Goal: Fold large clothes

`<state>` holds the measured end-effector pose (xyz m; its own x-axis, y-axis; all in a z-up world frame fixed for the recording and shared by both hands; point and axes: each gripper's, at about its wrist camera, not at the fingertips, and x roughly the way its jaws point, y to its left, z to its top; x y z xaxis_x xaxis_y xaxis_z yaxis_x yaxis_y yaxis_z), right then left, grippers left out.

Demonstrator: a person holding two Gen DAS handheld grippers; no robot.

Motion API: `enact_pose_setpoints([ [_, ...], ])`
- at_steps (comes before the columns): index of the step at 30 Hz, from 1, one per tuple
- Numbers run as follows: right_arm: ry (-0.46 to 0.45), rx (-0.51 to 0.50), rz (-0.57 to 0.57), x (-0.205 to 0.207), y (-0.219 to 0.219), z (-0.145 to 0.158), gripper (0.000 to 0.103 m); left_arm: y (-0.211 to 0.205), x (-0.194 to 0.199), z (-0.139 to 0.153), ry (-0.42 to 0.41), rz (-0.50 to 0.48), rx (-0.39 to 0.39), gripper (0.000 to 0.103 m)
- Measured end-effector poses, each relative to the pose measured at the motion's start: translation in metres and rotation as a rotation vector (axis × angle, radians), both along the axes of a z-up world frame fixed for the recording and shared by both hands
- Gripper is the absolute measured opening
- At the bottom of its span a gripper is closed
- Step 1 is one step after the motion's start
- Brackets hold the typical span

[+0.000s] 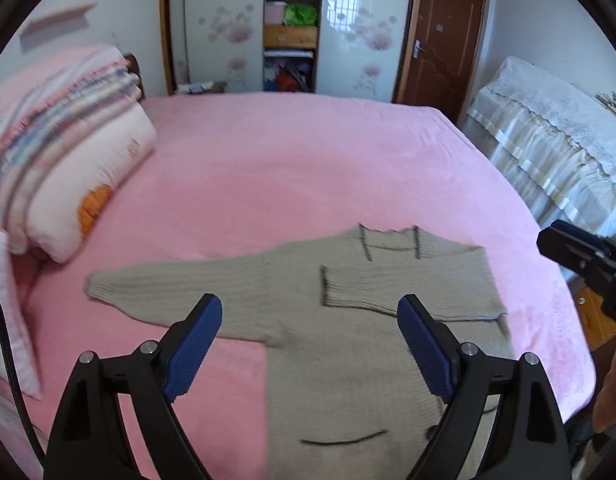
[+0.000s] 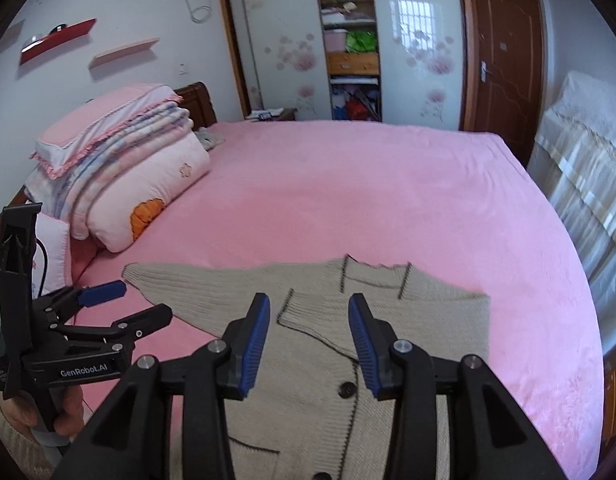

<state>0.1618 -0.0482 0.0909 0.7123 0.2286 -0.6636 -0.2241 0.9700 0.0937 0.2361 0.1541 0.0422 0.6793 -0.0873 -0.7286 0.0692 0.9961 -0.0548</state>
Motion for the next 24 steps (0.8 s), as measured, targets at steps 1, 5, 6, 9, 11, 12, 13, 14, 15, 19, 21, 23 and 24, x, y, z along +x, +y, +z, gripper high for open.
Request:
enact_pose_setpoints([
  [1, -0.006, 0.005, 0.014, 0.001, 0.01, 0.007, 0.043, 0.012, -0.002, 0.006, -0.013, 0.007, 0.015, 0.096],
  [5, -0.05, -0.023, 0.028, 0.013, 0.05, 0.024, 0.048, 0.056, -0.001, 0.011, -0.024, 0.04, 0.042, 0.099],
  [6, -0.059, -0.035, 0.03, 0.02, 0.061, 0.025, 0.048, 0.071, 0.004, 0.006, -0.01, 0.051, 0.044, 0.099],
  [9, -0.065, -0.066, 0.032, 0.043, 0.088, 0.013, 0.049, 0.105, 0.02, -0.019, 0.031, 0.066, 0.035, 0.099],
  [11, -0.053, -0.089, 0.037, 0.063, 0.109, -0.006, 0.049, 0.123, 0.033, -0.039, 0.06, 0.078, 0.037, 0.099],
  [12, -0.046, -0.096, 0.042, 0.07, 0.118, -0.016, 0.049, 0.14, 0.042, -0.054, 0.078, 0.082, 0.023, 0.099],
  [13, -0.034, -0.099, 0.05, 0.078, 0.126, -0.027, 0.049, 0.151, 0.048, -0.066, 0.093, 0.084, 0.006, 0.099],
  [14, -0.024, -0.104, 0.06, 0.086, 0.137, -0.039, 0.049, 0.161, 0.054, -0.079, 0.105, 0.092, -0.01, 0.099],
  [15, -0.013, -0.113, 0.069, 0.096, 0.149, -0.054, 0.049, 0.178, 0.064, -0.098, 0.125, 0.109, -0.039, 0.099],
  [19, 0.031, -0.129, 0.11, 0.124, 0.188, -0.107, 0.049, 0.232, 0.092, -0.161, 0.207, 0.204, -0.122, 0.099],
  [21, 0.068, -0.132, 0.125, 0.139, 0.207, -0.136, 0.049, 0.265, 0.107, -0.2, 0.252, 0.267, -0.197, 0.099],
  [23, 0.107, -0.133, 0.143, 0.153, 0.221, -0.165, 0.049, 0.292, 0.119, -0.234, 0.288, 0.339, -0.25, 0.096],
  [24, 0.12, -0.135, 0.152, 0.157, 0.227, -0.176, 0.049, 0.304, 0.123, -0.25, 0.306, 0.373, -0.277, 0.093],
])
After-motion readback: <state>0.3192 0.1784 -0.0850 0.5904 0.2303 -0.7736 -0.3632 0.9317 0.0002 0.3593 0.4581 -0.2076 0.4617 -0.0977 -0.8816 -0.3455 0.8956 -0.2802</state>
